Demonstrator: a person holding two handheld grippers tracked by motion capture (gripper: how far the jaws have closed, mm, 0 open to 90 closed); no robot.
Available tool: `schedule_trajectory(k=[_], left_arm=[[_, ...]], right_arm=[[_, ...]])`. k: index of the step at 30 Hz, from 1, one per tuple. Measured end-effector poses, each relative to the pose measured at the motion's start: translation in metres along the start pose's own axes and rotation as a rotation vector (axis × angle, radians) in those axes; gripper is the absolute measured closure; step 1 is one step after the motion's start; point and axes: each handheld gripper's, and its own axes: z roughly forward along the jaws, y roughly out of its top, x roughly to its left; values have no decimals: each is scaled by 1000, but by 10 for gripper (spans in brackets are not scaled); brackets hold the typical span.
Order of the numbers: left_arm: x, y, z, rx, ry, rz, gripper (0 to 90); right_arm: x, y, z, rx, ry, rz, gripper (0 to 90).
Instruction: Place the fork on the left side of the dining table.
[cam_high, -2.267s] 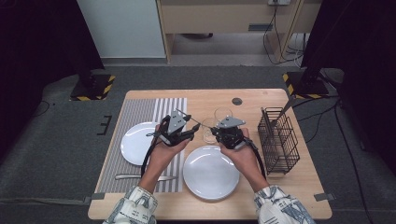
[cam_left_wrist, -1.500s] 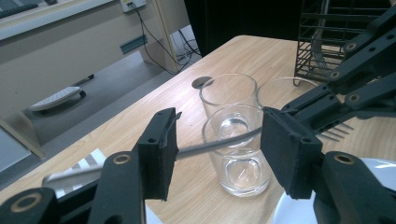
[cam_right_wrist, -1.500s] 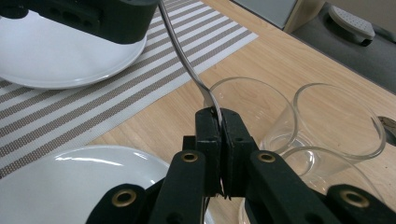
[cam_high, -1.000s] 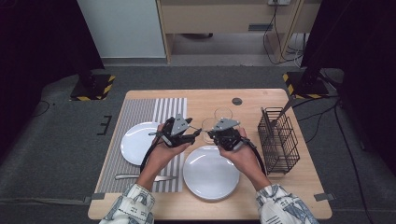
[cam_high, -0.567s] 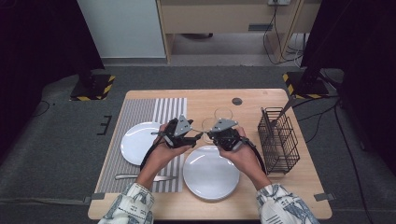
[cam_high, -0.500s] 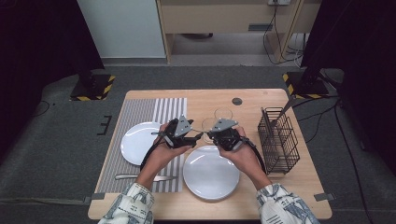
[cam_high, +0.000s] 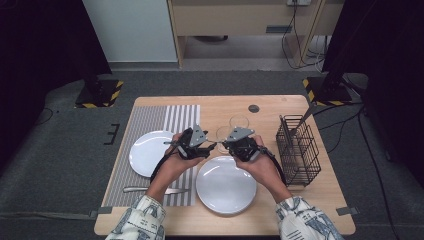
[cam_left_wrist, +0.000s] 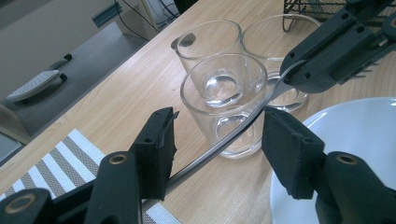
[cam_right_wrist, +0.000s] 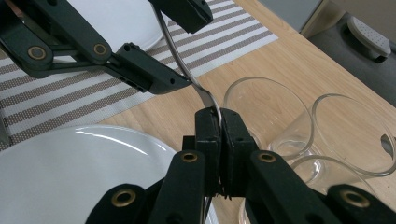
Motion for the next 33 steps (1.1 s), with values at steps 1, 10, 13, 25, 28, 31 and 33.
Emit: schedule_trajectory(k=[1,10,13,25,28,31,33], left_arm=[[0,0,0,6,1,5,450],[-2,0,1,22,16,57,524],[-3,1,0,27,21,77,560],[-7,3,2,42,30,103,711],[-7,3,2,49,25,104,747],[-6,2,2,54,-3,70,774],[-6,2,2,56,-8,73,787]], right_arm=[[0,0,0,0,1,-1,872],[2,3,-3,0,0,-23,871],[2,3,-3,-5,-1,-34,870],[-2,7,-5,-61,-18,-41,856],[-2,10,-5,-77,-26,-51,847],[-2,11,-5,-85,-31,-50,828],[-2,12,-5,-91,-30,-51,824]])
